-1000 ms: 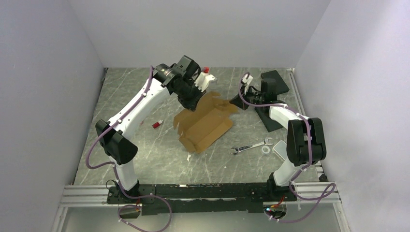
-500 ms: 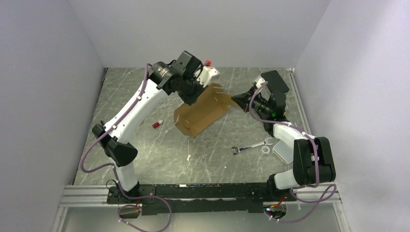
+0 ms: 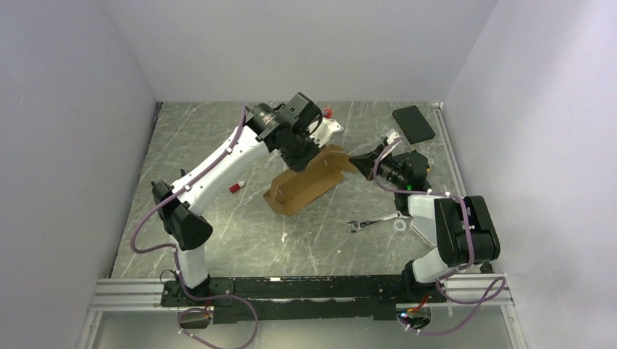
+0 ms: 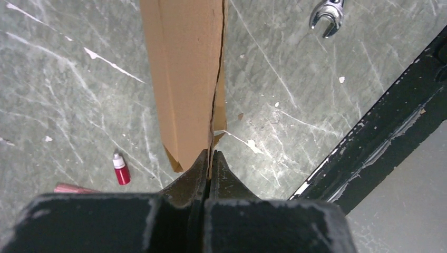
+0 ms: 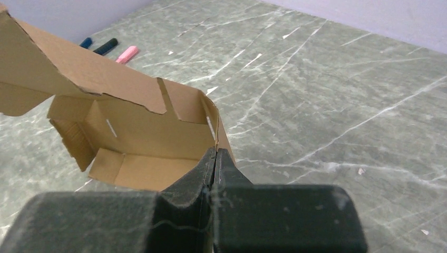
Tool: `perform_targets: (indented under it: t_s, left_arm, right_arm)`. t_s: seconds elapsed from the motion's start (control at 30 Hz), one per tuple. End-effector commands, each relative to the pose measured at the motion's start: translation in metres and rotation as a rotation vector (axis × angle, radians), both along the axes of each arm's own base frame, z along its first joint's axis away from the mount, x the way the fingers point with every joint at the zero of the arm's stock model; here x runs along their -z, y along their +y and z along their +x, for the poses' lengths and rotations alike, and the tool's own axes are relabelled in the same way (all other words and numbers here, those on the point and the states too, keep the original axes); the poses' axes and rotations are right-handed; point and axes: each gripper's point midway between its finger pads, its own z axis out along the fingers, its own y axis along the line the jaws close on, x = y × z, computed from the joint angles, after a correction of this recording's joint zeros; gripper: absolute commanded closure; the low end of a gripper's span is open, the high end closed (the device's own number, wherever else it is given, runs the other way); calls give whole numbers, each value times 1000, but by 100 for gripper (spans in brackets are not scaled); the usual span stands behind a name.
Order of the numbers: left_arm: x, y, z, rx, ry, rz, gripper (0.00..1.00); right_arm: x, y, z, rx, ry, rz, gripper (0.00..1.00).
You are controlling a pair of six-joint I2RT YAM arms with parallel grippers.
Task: Fold the paper box
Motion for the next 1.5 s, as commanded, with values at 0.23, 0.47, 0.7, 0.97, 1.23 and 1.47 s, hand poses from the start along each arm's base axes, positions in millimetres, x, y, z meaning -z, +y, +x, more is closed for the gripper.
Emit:
perform_targets:
  t_s: [0.23, 0.47, 0.7, 0.97, 1.23, 1.47]
  left_arm:
    - [11, -38, -14, -23, 144, -122, 100]
    - [23, -56, -26, -13, 238, -173, 100]
    - [29, -58, -38, -2, 278, -206, 100]
    - [34, -58, -44, -6, 296, -228, 100]
    - [31, -55, -37, -56, 265, -240, 100]
    - [36, -55, -40, -53, 298, -244, 100]
  right_arm:
    - [2, -4, -34, -145, 9, 18, 100]
    - [15, -4, -40, -167, 101, 57, 100]
    - [25, -3, -49, -194, 135, 41, 98]
    - [30, -1, -56, -228, 168, 45, 90]
    - [29, 2, -64, -261, 186, 49, 86]
    - [37, 3, -63, -272, 237, 61, 85]
